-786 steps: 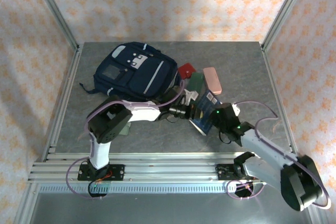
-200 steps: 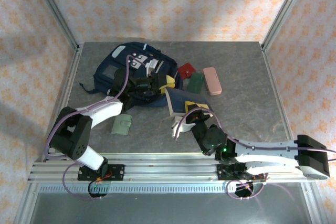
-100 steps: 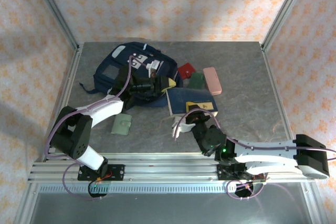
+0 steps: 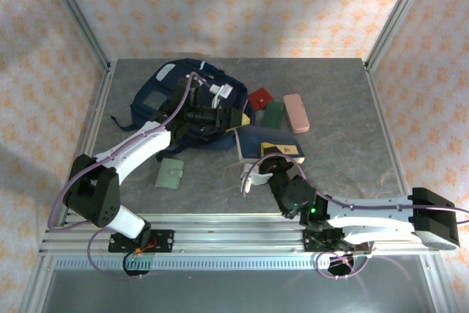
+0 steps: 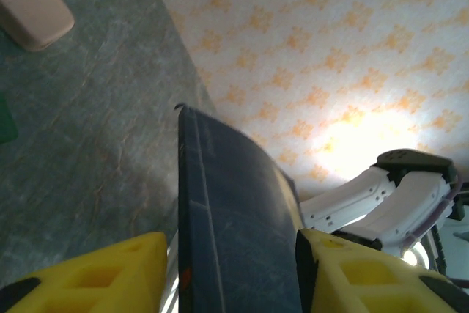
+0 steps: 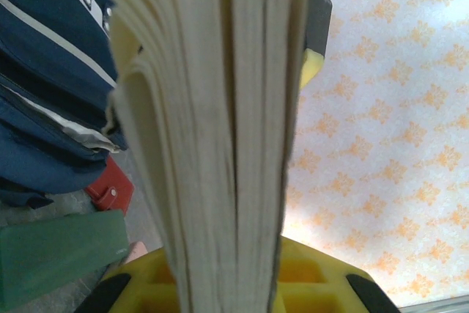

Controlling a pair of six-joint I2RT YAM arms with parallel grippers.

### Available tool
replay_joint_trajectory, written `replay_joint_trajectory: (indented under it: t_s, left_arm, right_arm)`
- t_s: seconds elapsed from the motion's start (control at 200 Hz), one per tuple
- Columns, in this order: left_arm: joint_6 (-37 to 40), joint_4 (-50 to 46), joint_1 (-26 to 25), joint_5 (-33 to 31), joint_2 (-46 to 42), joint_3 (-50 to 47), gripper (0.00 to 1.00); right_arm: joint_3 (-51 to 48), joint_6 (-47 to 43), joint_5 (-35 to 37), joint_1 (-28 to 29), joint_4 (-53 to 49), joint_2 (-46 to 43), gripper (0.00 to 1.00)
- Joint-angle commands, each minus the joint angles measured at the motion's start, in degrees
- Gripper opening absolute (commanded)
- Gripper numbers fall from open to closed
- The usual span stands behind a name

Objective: Pack books, pencil case, and school supplies into a backpack

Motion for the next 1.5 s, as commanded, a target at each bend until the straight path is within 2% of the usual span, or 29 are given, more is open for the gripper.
replay_joint_trajectory:
  t_s: [0.0, 0.19, 0.24, 0.365, 0.4, 0.481, 0.556, 0.621, 0.656, 0.731, 0.786, 0.871, 0.911, 0.971, 1.046, 1.096, 1.151, 1.186, 1.231, 1.306, 1.371, 1.492]
  left_arm:
    - [11.02, -13.25, -0.65, 1.28, 1.50, 2.88, 0.48]
    - [11.27, -13.17, -2.26, 3.62, 2.28, 3.62, 0.48]
    - [11.13, -13.19, -2.67, 4.02, 2.63, 3.68, 0.37]
    - [7.24, -8.08, -2.77, 6.08, 2.56, 2.11, 0.01]
    - [5.80, -6.15, -2.76, 6.25, 2.29, 1.51, 0.00]
    - [3.96, -3.05, -2.52, 5.76, 1.65, 0.78, 0.00]
    - [-0.40, 0.98, -1.48, 4.41, 0.96, -0.05, 0.00]
    - [-4.96, 6.97, 0.10, 1.76, -0.09, -1.83, 0.00]
    - [-8.08, 11.34, 1.08, -0.02, -0.97, -3.28, 0.00]
    - [-14.56, 20.90, 3.51, -4.22, -2.77, -6.71, 0.00]
    - [-18.12, 26.53, 4.76, -6.85, -3.82, -8.78, 0.00]
    - [-18.16, 27.96, 5.76, -10.54, -5.07, -9.25, 0.00]
    - [-17.42, 28.21, 5.86, -12.68, -5.85, -9.37, 0.00]
    - [-16.44, 28.22, 5.88, -15.69, -6.91, -9.45, 0.00]
    - [-15.08, 28.47, 5.95, -19.00, -8.18, -9.66, 0.00]
    - [-14.59, 29.33, 6.03, -21.23, -9.01, -10.06, 0.00]
    - [-15.23, 31.72, 6.03, -22.61, -9.80, -10.76, 0.00]
    - [-16.24, 33.94, 6.01, -23.14, -10.24, -11.68, 0.00]
    - [-17.13, 36.37, 5.95, -23.67, -10.66, -12.45, 0.00]
    - [-17.11, 37.70, 5.78, -24.73, -11.58, -13.19, 0.00]
    - [-16.84, 38.42, 5.54, -25.25, -12.33, -13.68, 0.00]
    - [-18.36, 41.33, 4.60, -25.08, -13.14, -14.86, 0.00]
  right_arm:
    - [-0.04, -2.59, -1.31, 0.01, 2.47, -0.38, 0.00]
    - [-0.03, -3.78, -2.60, 0.19, 1.97, 0.50, 0.00]
    - [-0.14, -3.88, -2.76, 0.19, 1.73, 0.68, 0.00]
    - [-0.78, -3.79, -2.46, 0.19, 1.85, 0.85, 0.00]
    - [-0.91, -3.40, -2.23, 0.23, 2.05, 0.86, 0.00]
    - [-1.26, -2.20, -1.39, 0.01, 1.68, 0.45, 0.07]
    - [-0.63, 1.26, 0.34, -0.25, -0.99, -0.22, 0.26]
    - [0.61, 6.70, 2.23, -0.39, -2.62, -1.05, 0.42]
    - [2.32, 11.88, 3.04, -0.70, -6.96, -1.69, 0.48]
    - [6.50, 25.80, 4.07, -1.81, -17.71, -2.43, 0.57]
    - [8.70, 35.10, 5.18, -3.02, -22.96, -2.26, 0.59]
    - [12.39, 50.44, 4.26, -5.03, -32.24, -2.22, 0.61]
    - [14.22, 58.23, 3.51, -6.11, -35.61, -2.34, 0.67]
    - [16.60, 67.12, 0.13, -7.95, -40.41, -2.94, 0.69]
    - [18.17, 76.46, -3.72, -10.23, -43.18, -4.45, 0.77]
    - [18.25, 82.03, -7.60, -12.11, -43.55, -5.91, 0.78]
    - [18.50, 89.82, -11.83, -14.69, -43.44, -7.58, 0.85]
    - [18.89, 95.89, -16.17, -17.75, -43.45, -8.66, 0.89]
    - [18.96, 102.03, -26.57, -22.26, -42.64, -9.99, 0.90]
    - [18.04, 111.63, -39.50, -28.67, -38.80, -11.46, 0.91]
    - [15.66, 119.42, -49.80, -33.65, -31.66, -12.14, 0.92]
    - [10.33, 133.82, -61.30, -39.89, -16.30, -10.62, 0.93]
